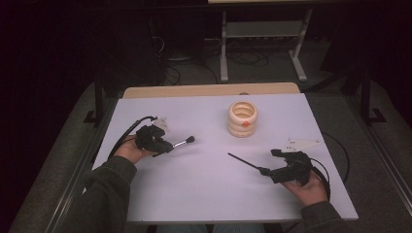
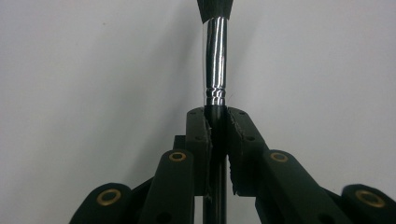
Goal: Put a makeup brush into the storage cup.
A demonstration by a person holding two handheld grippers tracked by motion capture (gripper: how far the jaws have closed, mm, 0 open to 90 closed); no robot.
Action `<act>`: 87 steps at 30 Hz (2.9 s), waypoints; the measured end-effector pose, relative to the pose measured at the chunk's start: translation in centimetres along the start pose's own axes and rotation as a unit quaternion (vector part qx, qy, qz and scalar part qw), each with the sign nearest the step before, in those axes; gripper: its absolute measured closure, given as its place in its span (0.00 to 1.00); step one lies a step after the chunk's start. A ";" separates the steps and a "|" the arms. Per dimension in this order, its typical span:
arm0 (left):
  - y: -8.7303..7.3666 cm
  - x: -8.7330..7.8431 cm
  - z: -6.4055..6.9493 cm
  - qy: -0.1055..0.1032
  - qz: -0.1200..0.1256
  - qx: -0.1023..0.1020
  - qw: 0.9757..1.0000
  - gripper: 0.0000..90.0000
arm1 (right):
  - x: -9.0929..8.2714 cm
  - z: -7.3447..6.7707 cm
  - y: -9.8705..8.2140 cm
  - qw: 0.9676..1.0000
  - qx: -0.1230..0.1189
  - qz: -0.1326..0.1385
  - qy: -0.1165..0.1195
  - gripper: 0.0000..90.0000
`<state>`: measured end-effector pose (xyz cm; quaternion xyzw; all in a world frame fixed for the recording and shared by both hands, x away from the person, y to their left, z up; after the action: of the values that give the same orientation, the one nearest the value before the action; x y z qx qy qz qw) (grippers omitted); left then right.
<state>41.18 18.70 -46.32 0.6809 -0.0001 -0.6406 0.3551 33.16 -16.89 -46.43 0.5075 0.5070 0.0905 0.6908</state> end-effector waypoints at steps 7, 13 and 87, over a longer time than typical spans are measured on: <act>0.5 -0.9 0.2 0.002 0.025 -0.012 1.000 0.88 | 0.2 -0.3 0.3 1.000 0.005 0.002 0.014 0.17; 1.4 -2.4 0.6 0.000 0.072 -0.037 0.997 0.88 | 0.5 -0.6 1.4 1.000 -0.002 0.004 0.030 0.17; 4.2 -2.6 13.0 -0.126 0.223 -0.003 0.967 0.88 | 3.7 -7.9 9.2 0.980 -0.058 0.042 0.185 0.23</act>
<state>31.30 10.44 -41.10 0.5762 -0.1948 -0.6260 0.4881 32.23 -5.43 -41.15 0.4621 0.5979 0.2414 0.6089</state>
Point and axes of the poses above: each handheld gripper's, and its own axes: x roughly forward along the jaws, y roughly out of its top, z roughly to its right, the point moved 8 cm from there along x, roughly forward along the jaws, and after that the axes turned 6 degrees about -x, right-handed, at the moved point
